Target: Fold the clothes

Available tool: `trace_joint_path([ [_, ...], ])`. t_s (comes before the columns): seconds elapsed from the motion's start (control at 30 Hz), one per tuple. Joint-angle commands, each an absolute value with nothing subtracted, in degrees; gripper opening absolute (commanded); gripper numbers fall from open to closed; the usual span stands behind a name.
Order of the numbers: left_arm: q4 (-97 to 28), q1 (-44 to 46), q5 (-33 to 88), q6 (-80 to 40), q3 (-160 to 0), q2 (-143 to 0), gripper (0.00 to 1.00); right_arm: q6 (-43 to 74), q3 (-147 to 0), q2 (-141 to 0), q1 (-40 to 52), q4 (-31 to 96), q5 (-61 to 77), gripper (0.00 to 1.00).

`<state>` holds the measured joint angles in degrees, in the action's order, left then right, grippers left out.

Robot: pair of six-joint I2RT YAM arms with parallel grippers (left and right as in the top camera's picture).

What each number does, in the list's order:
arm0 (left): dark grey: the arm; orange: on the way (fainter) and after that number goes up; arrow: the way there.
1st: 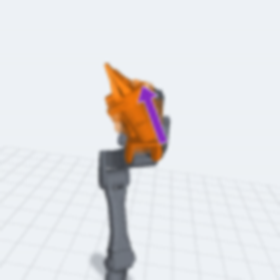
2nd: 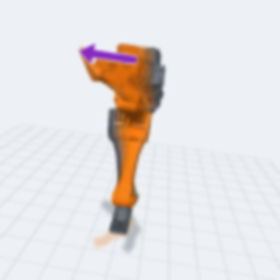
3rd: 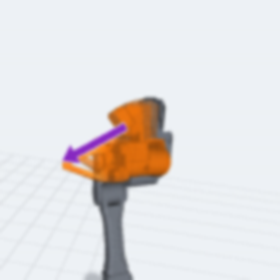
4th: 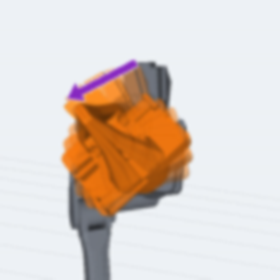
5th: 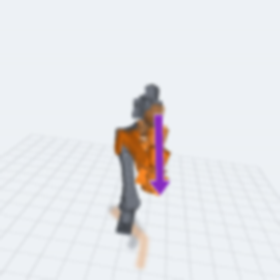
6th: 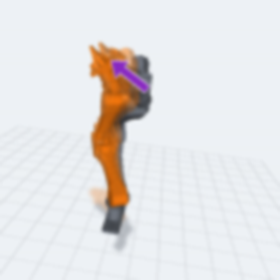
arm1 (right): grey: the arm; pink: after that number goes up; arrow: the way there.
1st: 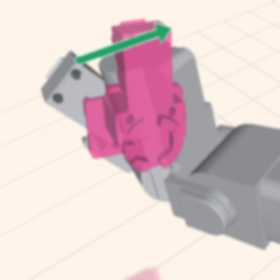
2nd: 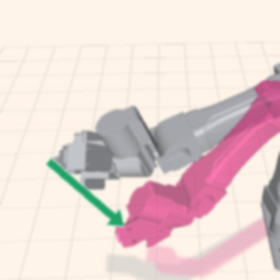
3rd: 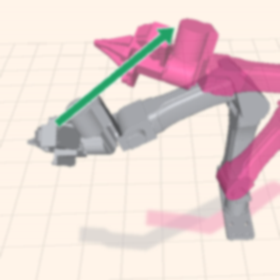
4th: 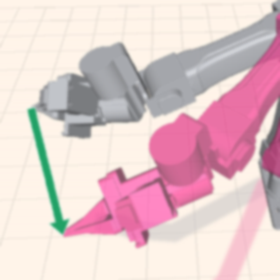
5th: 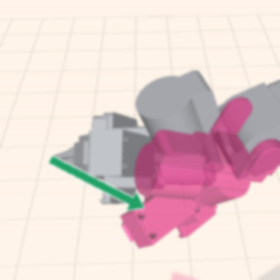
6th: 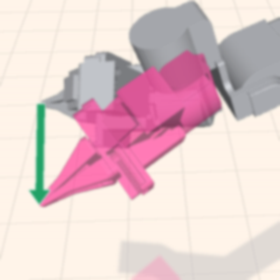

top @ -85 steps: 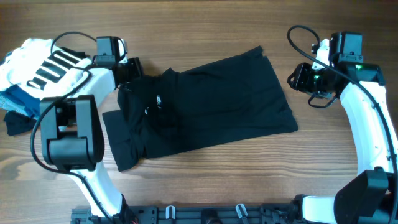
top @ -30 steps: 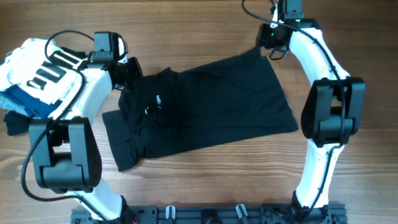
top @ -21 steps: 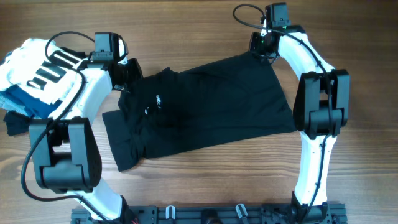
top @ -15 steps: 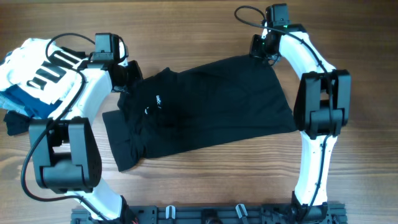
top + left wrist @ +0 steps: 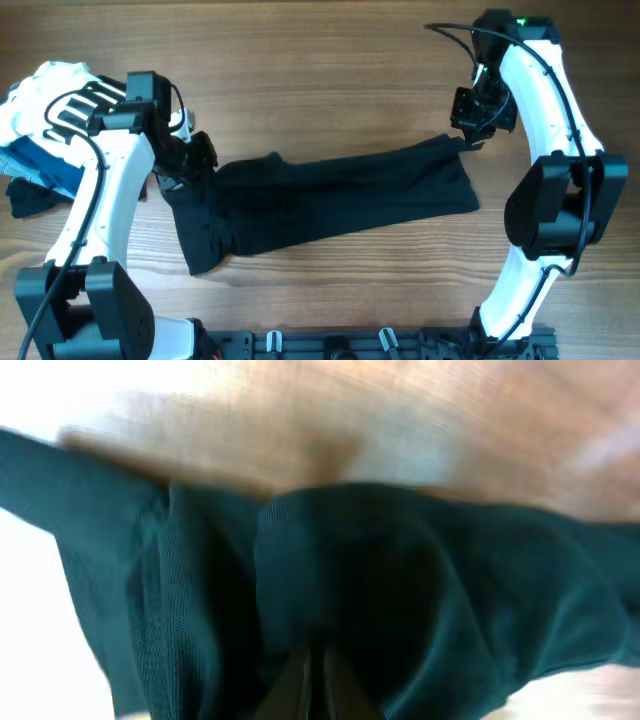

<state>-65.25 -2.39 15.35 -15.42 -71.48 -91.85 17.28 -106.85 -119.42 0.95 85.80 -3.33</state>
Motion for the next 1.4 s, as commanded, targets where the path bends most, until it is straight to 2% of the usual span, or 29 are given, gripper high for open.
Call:
trace_joint_path([
  [0.0, -69.1, -2.74, 18.85, -15.7, -71.26, -91.29, 0.04, 16.4, -106.19, -119.77, 0.78, 87.85, -5.85, 0.04],
  [0.2, -74.61, -2.72, 18.85, -15.7, -69.23, -91.29, 0.05, 13.78, -100.4, -119.77, 0.78, 87.7, -5.8, 0.08],
  [0.23, -75.29, -2.72, 18.83, -15.68, -68.36, -91.29, 0.15, 13.17, -99.46, -119.77, 0.78, 87.42, -5.87, 0.19],
  [0.27, -76.38, -2.74, 18.83, -15.68, -67.48, -91.29, 0.25, 11.97, -98.54, -119.77, 0.75, 87.44, -6.07, 0.23],
  [0.3, -77.54, -2.74, 18.57, -15.66, -66.7, -91.29, 0.33, 11.99, -97.95, -119.77, 0.69, 87.42, -6.52, 0.24],
  [0.33, -78.19, -2.74, 18.22, -15.64, -66.43, -91.29, 0.37, 12.05, -97.91, -119.77, 0.6, 87.24, -6.96, 0.24],
  [0.4, -78.63, -2.74, 16.47, -15.68, -66.37, -91.29, 0.34, 12.25, -97.91, -119.77, 0.21, 86.8, -7.79, 0.24],
  [0.47, -76.4, -2.74, 17.61, -15.7, -66.37, -91.29, 0.27, 12.23, -97.91, -119.77, -0.62, 86.43, -7.79, 0.25],
  [0.5, -73.78, -2.74, 19.46, -15.7, -66.37, -91.29, 0.28, 12.62, -97.91, -119.77, -1.34, 85.91, -7.79, 0.25],
  [0.53, -71.29, -2.72, 21.04, -15.73, -66.37, -91.29, 0.3, 13.91, -97.89, -119.77, -2.31, 85.06, -7.73, 0.26],
  [0.6, -64.58, -1.83, 21.1, -15.92, -66.17, -91.31, 0.47, 13.08, -97.78, -119.77, -4.47, 84.55, -4.82, 0.27],
  [0.63, -61.06, -1.04, 20.05, -15.92, -65.34, -91.31, 0.5, 11.22, -97.38, -119.77, -5.39, 84.4, -3.99, 0.27],
  [0.77, -56.31, 2.48, 17.15, -15.92, -62.61, -92.05, 0.5, 6.0, -93.36, -119.77, -6.13, 81.95, 0.62, 0.33],
  [0.87, -57.43, 3.16, 15.35, -17.32, -59.9, -92.05, 0.46, -2.48, -85.52, -119.79, -6.24, 73.36, 9.76, 0.54],
  [1.0, -57.21, 3.16, 15.35, -17.45, -54.39, -92.05, 0.46, -3.09, -76.09, -119.79, -6.24, 60.51, 11.97, 0.65],
  [1.03, -56.97, 3.16, 15.35, -17.45, -53.41, -92.05, 0.46, -3.05, -74.04, -119.79, -6.24, 58.19, 12.36, 0.63],
  [1.07, -56.47, 3.16, 15.35, -17.54, -52.69, -92.05, 0.47, -3.01, -72.55, -119.79, -6.24, 56.27, 12.34, 0.45],
  [1.1, -55.31, 3.16, 15.38, -18.57, -51.9, -92.05, 0.48, -2.7, -71.94, -119.79, -6.24, 55.46, 11.88, 0.11],
  [1.13, -52.64, 3.16, 15.33, -18.72, -51.18, -92.05, 0.47, 0.27, -71.96, -119.79, -6.31, 54.98, 10.94, 0.04],
  [1.17, -46.59, 3.16, 15.35, -18.72, -50.11, -92.05, 0.46, 6.48, -72.75, -119.77, -7.11, 54.41, 8.93, 0.04],
  [1.27, -33.61, 3.18, 15.35, -18.68, -48.01, -92.44, 0.43, 13.93, -75.83, -119.7, -11.42, 53.89, 8.97, 0.05],
  [1.37, -21.52, 4.36, 17.91, -18.68, -47.94, -95.5, 0.39, 16.45, -76.82, -118.96, -16.32, 52.49, 13.69, 0.04],
])
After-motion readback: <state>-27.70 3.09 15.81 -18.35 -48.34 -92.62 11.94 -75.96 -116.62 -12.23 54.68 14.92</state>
